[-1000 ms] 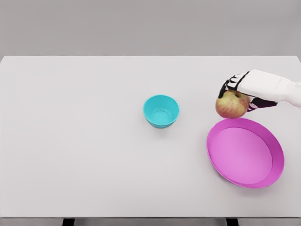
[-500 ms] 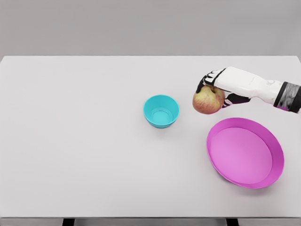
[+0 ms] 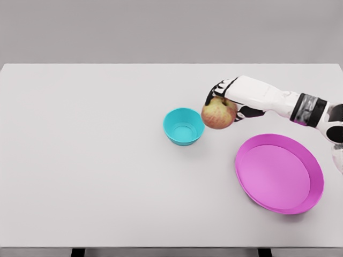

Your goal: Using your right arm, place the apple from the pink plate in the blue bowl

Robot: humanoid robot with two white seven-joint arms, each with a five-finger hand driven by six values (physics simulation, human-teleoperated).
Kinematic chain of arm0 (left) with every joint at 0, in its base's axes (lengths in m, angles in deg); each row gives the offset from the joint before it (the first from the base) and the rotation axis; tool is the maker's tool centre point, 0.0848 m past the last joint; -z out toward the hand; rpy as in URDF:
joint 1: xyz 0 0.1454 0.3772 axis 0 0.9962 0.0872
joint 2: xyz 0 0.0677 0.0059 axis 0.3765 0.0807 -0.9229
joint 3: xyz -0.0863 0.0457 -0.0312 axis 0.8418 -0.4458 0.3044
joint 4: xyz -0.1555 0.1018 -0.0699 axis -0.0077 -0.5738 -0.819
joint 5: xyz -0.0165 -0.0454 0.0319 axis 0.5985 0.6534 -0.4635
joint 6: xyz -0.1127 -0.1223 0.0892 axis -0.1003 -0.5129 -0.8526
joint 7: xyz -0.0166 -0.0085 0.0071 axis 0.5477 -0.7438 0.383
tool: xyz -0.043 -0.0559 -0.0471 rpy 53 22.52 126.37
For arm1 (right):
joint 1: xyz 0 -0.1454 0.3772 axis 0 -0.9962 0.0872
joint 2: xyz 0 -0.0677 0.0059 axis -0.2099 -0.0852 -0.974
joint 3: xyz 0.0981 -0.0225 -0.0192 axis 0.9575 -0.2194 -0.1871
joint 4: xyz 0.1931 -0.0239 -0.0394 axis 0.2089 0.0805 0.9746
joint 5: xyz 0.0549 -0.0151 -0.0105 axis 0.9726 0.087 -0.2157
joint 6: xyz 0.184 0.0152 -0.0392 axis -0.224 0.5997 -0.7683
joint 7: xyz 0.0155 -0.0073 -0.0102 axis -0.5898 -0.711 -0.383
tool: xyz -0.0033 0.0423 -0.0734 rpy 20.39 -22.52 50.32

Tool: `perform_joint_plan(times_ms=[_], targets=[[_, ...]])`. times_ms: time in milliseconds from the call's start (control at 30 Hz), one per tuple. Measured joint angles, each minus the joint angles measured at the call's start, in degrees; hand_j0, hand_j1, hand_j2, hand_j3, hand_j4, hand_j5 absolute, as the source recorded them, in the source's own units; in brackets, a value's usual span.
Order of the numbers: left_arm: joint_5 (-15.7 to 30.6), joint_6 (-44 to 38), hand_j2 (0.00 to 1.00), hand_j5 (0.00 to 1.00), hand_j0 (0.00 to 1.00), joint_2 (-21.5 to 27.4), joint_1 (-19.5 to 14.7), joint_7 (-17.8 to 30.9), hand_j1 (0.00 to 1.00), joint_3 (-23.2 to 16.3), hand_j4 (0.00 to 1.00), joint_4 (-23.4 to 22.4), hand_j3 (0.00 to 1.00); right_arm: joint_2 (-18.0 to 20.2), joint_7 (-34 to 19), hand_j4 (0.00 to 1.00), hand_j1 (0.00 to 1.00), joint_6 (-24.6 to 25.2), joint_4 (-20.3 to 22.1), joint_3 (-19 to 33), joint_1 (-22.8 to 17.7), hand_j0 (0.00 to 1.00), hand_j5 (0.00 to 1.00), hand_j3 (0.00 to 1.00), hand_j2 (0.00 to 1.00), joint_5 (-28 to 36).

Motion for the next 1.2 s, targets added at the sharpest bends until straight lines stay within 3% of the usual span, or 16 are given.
perform_joint_plan(times_ms=[400,1200], targets=[[0.0,0.0,1.0,1.0,1.0,0.0,0.0,0.0,1.0,0.0,1.0,0.0,1.0,-4.6,0.0,0.49,0.49,0.0,-2.8,-3.8,3.3,0.49,0.49,0.49,0.49,-2.1],[0.0,0.0,1.0,1.0,1.0,0.0,0.0,0.0,1.0,0.0,1.0,0.0,1.0,-8.8,0.0,0.49,0.49,0.0,-6.5,-7.1,5.8,0.49,0.49,0.49,0.49,-4.1]])
